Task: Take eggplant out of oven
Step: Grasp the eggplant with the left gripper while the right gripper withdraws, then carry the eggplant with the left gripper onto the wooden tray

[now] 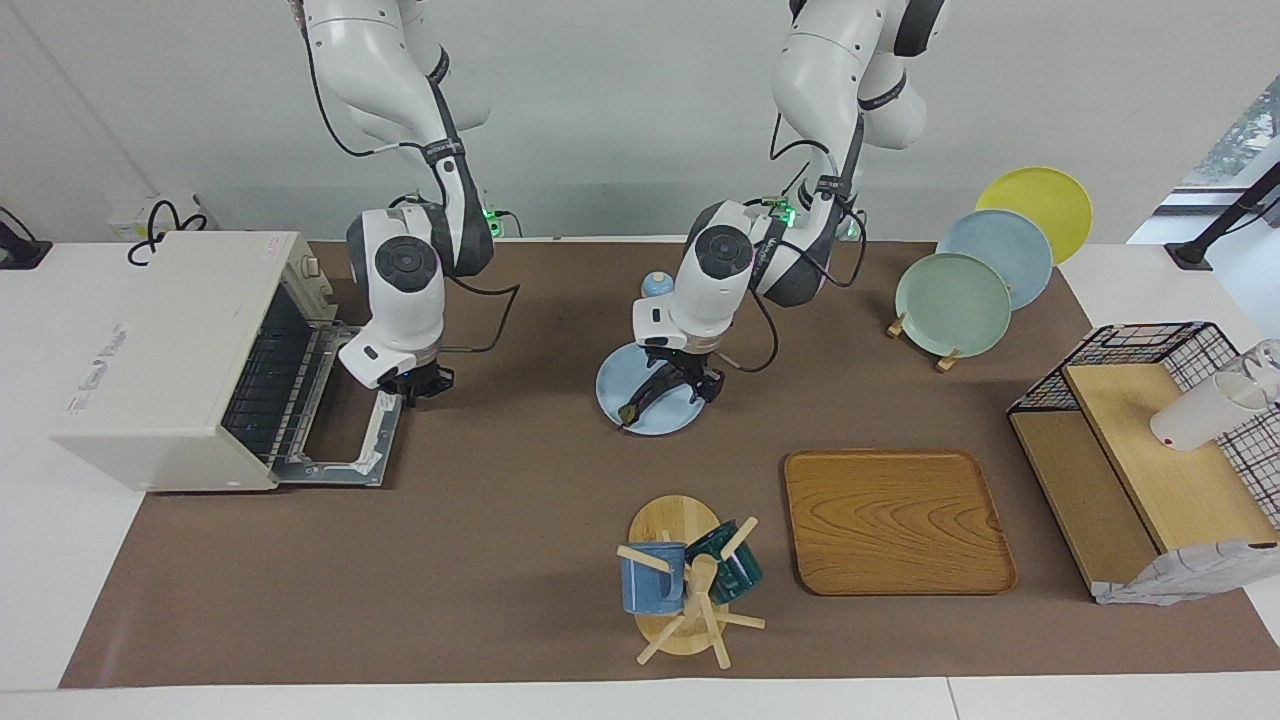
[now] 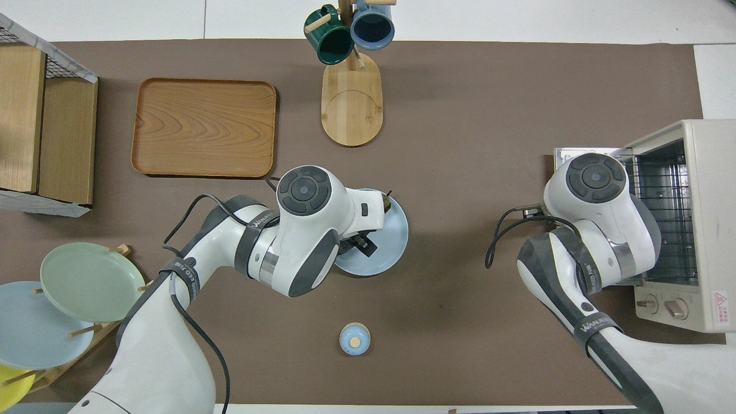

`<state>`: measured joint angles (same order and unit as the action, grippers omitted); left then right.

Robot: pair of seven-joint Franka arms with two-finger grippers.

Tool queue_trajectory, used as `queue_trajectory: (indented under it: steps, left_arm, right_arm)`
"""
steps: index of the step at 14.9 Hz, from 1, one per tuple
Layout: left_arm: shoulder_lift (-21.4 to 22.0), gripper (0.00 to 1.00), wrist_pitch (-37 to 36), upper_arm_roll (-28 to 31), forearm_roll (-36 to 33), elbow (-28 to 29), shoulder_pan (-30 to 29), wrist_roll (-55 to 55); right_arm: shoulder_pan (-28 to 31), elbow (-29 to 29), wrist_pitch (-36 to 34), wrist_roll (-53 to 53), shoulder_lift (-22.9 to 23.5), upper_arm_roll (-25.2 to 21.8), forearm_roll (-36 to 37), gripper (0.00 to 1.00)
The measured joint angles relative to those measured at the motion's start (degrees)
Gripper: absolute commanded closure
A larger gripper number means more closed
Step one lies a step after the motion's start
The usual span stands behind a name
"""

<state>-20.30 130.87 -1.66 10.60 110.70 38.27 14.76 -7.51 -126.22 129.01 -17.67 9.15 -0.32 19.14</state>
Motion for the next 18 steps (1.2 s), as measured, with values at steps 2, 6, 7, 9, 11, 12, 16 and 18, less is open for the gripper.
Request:
queue_trajectory:
  steps: [2,6,7,9,11,12,16,18]
  left_arm:
    - [0.0,0.00,0.9,0.0,0.0,1.0,0.5,0.0]
    - [0.0,0.42,1.0,0.1,0.1,1.1,0.6,0.0]
    - [0.0,0.68,1.0,0.1,0.1,1.1,0.6,0.0]
    - [0.0,1.00,0.9,0.2,0.2,1.1,0.6,-0.7]
    - [0.3,1.00,0.4,0.2,0.3,1.0,0.6,-2.9]
    - [0.4,1.00,0.0,0.3,0.3,0.9,0.5,-3.6]
    - [2.8,1.00,-4.0,1.0,2.4,-0.6,-0.4,-4.7]
    - [5.1,1.00,-6.8,1.5,3.6,-1.8,-2.0,-5.3]
  right_arm:
    - [0.0,-0.4,0.3,0.0,0.0,0.0,0.0,1.00]
    - [0.0,-0.4,0.4,0.0,0.0,0.1,0.0,1.00]
    - [0.0,-0.4,0.4,0.0,0.0,0.1,0.0,1.00]
    - [0.4,-0.4,0.4,0.0,0.0,0.1,0.0,1.00]
    - [0.6,-0.5,0.8,0.3,0.0,0.1,0.0,1.00]
    - [0.8,-0.7,1.4,0.8,0.0,0.1,0.0,1.00]
    - [1.8,-1.6,3.5,2.7,-0.1,0.5,0.0,1.00]
    - [1.8,-1.6,3.5,3.2,-0.1,0.5,0.0,1.00]
